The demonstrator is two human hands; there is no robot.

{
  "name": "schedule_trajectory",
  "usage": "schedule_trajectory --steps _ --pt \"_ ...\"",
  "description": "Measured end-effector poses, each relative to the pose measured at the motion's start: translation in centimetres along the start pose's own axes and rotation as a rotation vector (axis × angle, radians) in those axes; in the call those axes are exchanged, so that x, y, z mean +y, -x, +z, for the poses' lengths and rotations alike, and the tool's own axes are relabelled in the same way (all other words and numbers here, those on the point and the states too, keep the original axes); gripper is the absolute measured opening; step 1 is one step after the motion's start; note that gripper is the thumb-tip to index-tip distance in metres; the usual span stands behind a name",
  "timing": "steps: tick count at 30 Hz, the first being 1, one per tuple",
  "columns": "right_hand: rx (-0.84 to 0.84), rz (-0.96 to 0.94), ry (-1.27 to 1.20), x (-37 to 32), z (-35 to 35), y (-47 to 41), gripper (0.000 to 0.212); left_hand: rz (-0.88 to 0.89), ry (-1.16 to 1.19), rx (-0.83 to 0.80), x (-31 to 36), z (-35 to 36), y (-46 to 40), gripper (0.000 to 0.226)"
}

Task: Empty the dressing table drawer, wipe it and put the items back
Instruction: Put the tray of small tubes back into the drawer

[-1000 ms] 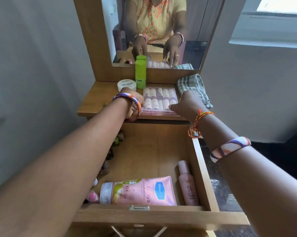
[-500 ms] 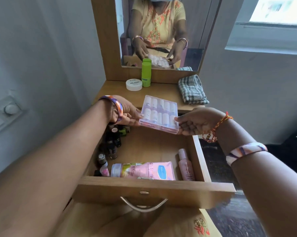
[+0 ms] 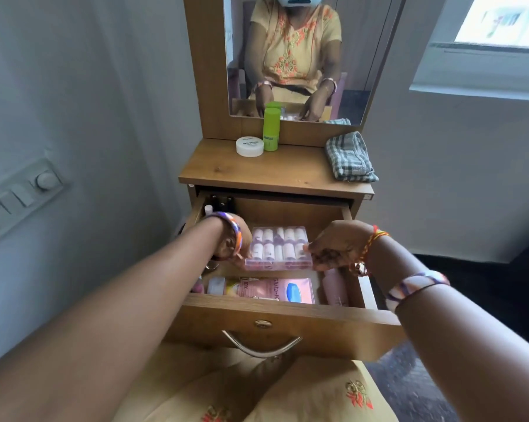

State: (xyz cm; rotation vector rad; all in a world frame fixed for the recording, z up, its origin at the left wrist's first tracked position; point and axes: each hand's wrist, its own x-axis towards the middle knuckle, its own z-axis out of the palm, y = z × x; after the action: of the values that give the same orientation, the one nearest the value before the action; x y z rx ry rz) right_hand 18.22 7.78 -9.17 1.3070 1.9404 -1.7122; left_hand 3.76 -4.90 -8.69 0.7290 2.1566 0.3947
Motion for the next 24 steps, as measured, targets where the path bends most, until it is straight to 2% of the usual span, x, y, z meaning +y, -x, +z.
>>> schedule_trajectory --steps 2,7,13,18,20,24 --pt "0.054 -0.013 0.039 -0.1 0.7 -1.0 0.024 0.079 -0.388 0.058 0.1 0.5 0.0 0.034" --pt "0.112 0.002 0.087 0.0 1.6 -3.6 0.028 0.237 -1.087 -0.021 -0.1 0.8 -0.4 0.025" --pt "0.166 0.024 0.184 0.2 2.5 -6.1 0.029 0.311 -1.36 -0.079 -0.5 1.4 -2.9 0.031" --pt "0.19 0.05 0.158 0.4 3.4 -7.3 0.028 0.407 -1.546 -0.119 -0.4 1.4 -2.3 0.009" --pt "0.202 0.042 0.144 0.3 3.7 -7.5 0.027 0.428 -1.647 -0.122 -0.4 1.5 -2.1 0.008" --pt "0.241 0.009 0.15 0.1 4.1 -7.4 0.017 0.463 -1.707 -0.103 -1.2 1.9 -2.8 0.023"
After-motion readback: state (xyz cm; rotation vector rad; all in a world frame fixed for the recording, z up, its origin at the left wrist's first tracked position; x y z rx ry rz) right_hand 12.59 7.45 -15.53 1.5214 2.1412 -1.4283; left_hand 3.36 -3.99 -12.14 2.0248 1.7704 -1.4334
